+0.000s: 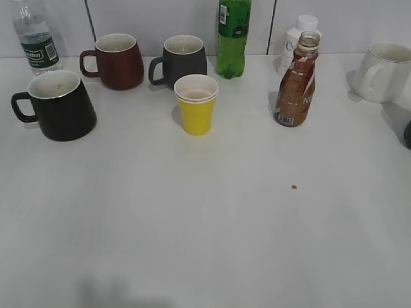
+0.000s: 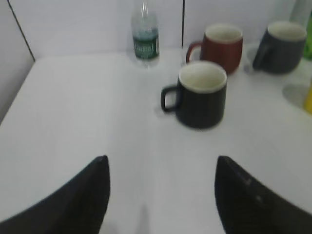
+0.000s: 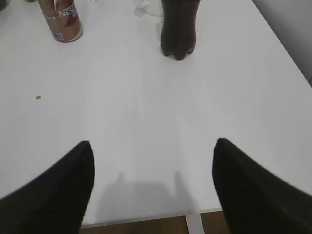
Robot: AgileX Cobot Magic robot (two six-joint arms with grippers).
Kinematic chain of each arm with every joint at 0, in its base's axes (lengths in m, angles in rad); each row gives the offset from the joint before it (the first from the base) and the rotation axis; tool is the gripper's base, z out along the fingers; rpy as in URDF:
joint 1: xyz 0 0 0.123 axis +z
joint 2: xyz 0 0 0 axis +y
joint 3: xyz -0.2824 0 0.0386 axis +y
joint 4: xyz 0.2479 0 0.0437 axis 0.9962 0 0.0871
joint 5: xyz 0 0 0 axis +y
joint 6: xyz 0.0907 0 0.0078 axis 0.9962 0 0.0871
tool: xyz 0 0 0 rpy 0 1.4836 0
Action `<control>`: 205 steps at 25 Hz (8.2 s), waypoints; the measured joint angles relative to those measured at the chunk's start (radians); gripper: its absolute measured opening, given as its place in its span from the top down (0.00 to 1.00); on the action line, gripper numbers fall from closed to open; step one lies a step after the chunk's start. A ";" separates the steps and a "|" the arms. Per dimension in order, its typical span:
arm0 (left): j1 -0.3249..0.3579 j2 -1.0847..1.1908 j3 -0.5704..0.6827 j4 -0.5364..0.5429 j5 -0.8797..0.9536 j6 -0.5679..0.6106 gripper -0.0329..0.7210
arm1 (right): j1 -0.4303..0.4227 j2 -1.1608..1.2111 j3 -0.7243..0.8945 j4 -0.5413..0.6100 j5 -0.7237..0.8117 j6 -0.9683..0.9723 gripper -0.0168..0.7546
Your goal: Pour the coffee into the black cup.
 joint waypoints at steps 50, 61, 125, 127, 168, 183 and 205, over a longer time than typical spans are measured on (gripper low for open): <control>0.000 1.474 0.116 -0.063 -1.664 0.000 0.31 | 0.000 0.000 0.000 0.000 0.000 0.000 0.22; 0.000 1.548 0.037 -0.063 -1.677 0.000 0.31 | 0.000 0.000 0.000 0.000 0.000 0.000 0.22; 0.061 1.706 -0.139 0.262 -1.749 -0.053 0.86 | 0.000 0.000 0.000 0.000 0.000 0.000 0.22; 0.061 1.707 -0.116 0.271 -1.799 -0.053 0.87 | 0.000 0.000 0.000 0.000 0.000 0.000 0.22; -0.139 1.633 -0.416 1.176 -1.768 -0.728 0.88 | 0.000 0.000 0.000 0.000 0.000 0.000 0.22; -0.137 1.633 -0.416 1.175 -1.769 -0.729 0.88 | 0.000 0.356 -0.004 0.008 -0.603 -0.116 0.22; -0.137 1.634 -0.416 1.175 -1.769 -0.729 0.88 | -0.001 1.200 0.235 -0.368 -1.778 0.160 0.21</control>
